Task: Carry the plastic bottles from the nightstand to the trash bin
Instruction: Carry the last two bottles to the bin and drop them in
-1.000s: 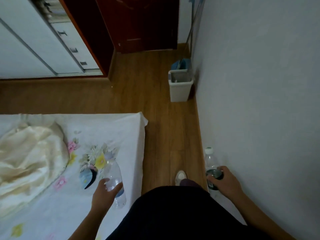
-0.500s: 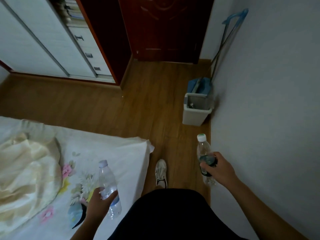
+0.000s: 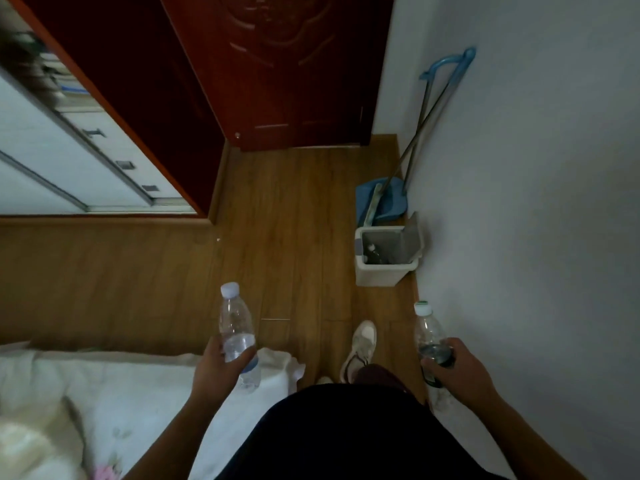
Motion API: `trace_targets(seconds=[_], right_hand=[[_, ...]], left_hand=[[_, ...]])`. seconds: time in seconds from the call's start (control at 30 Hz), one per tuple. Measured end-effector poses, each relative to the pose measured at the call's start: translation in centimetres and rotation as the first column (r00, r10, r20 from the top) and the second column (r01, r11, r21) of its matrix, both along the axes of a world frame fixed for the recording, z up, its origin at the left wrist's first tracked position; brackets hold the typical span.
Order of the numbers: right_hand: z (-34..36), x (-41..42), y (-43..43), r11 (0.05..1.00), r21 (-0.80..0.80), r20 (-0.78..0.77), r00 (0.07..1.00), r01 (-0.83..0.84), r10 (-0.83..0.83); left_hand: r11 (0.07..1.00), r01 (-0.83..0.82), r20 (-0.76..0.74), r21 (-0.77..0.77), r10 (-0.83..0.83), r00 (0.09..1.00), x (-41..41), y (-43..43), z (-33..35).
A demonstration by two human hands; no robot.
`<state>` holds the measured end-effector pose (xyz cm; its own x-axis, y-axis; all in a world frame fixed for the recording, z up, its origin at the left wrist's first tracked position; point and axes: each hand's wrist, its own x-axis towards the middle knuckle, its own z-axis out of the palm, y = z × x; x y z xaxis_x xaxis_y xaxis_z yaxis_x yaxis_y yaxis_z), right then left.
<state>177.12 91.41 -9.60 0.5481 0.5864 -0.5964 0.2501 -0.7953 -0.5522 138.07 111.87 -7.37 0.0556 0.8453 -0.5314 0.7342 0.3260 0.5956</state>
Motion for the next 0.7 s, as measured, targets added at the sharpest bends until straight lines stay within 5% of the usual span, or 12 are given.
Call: trace_targets(seconds=[0.2, 0.43, 0.7], right_hand=[[-1.1, 5.5, 8.9, 1.000, -0.027, -0.005, 1.000, 0.015, -0.015], [0.2, 12.2, 22.9, 0.997, 0.075, -0.014, 1.000, -0.007, 0.009], [3.7, 18.1, 34.3, 0.977, 0.195, 0.038, 0.995, 0.082, -0.091]], left_hand=[[0.998, 0.032, -0.019, -0.062, -0.033, 0.999, 5.3, 9.3, -1.7], [0.997, 0.040, 0.004, 0.059, -0.040, 0.999, 14.3, 22.5, 0.4], [0.973, 0.226, 0.070, 0.046, -0.228, 0.971, 24.6, 37.3, 0.3]])
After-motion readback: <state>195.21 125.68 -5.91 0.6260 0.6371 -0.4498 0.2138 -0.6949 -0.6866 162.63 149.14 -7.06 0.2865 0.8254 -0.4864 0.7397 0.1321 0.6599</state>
